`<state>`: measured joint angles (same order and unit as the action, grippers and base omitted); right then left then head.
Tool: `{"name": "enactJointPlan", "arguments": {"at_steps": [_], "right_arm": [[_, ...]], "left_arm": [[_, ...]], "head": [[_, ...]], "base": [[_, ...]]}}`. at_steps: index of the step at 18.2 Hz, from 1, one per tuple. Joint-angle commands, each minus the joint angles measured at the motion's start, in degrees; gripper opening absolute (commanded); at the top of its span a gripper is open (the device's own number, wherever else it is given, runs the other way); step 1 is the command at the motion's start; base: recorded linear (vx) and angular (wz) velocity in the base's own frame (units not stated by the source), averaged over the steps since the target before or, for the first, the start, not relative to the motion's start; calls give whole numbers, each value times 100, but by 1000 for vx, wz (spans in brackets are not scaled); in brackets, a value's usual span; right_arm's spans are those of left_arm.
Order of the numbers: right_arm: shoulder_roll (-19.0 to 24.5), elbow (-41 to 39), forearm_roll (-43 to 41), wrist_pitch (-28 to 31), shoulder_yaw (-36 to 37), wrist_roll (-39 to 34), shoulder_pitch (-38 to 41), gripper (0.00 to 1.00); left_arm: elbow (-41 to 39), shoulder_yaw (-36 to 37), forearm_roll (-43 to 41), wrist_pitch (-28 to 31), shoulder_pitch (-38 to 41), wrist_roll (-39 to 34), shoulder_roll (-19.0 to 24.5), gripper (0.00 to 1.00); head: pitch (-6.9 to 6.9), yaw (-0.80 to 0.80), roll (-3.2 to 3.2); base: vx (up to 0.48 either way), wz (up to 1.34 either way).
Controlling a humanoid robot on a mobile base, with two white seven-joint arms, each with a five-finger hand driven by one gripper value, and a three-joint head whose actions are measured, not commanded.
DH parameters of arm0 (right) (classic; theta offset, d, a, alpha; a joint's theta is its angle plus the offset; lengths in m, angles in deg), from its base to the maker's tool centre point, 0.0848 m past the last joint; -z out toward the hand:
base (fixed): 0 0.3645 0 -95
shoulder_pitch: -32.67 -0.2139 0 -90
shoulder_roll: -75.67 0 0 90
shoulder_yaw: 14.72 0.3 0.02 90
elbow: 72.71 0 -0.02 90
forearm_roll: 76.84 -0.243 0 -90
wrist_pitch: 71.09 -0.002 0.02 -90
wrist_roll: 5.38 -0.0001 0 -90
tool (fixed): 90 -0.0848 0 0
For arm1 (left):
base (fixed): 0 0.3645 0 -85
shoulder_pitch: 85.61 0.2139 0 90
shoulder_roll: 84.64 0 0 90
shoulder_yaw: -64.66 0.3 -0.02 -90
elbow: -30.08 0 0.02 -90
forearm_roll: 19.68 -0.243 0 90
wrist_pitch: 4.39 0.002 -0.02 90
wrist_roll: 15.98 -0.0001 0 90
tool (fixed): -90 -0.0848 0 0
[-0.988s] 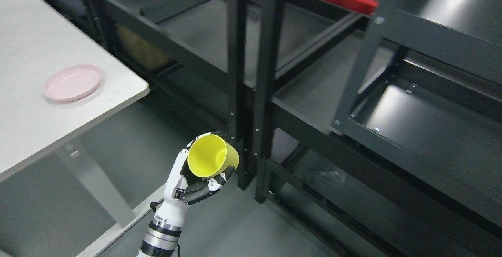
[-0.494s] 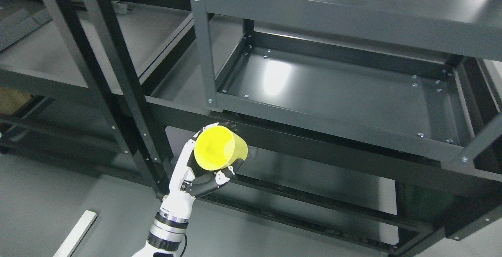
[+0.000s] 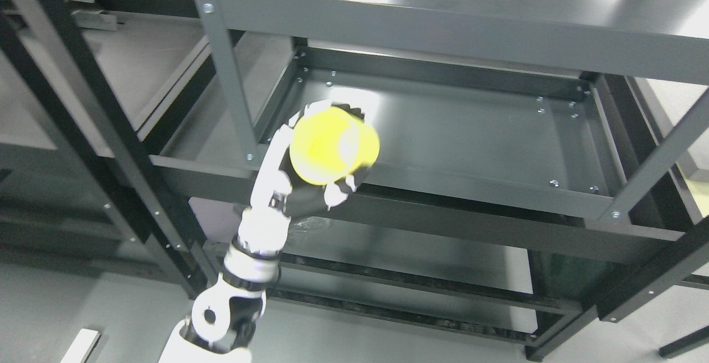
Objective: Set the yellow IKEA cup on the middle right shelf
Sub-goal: 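Raise the left hand with the cup up onto the upper shelf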
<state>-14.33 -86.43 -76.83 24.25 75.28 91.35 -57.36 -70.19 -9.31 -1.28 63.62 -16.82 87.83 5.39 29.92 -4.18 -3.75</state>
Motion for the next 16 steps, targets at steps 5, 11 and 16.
{"name": "enactJointPlan", "arguments": {"at_steps": [5,11,16], "right_arm": [[-100,0,-141,3,-97,-4,81,99],[-100,0,-141,3,-97,-4,81,99],[-100,0,-141,3,-105,-4,81,99]], "left_arm": [[-116,1147,621,605,-2833,-473,97,1],[621,533,648,2439,-4380,-1916,97,0],[1139,488,700,4507,-4751,-2408,97,0]], "head": [[0,0,0],[-1,0,0],[-1,0,0]], "base": [[75,-205],[109,-141],[69,-3]]}}
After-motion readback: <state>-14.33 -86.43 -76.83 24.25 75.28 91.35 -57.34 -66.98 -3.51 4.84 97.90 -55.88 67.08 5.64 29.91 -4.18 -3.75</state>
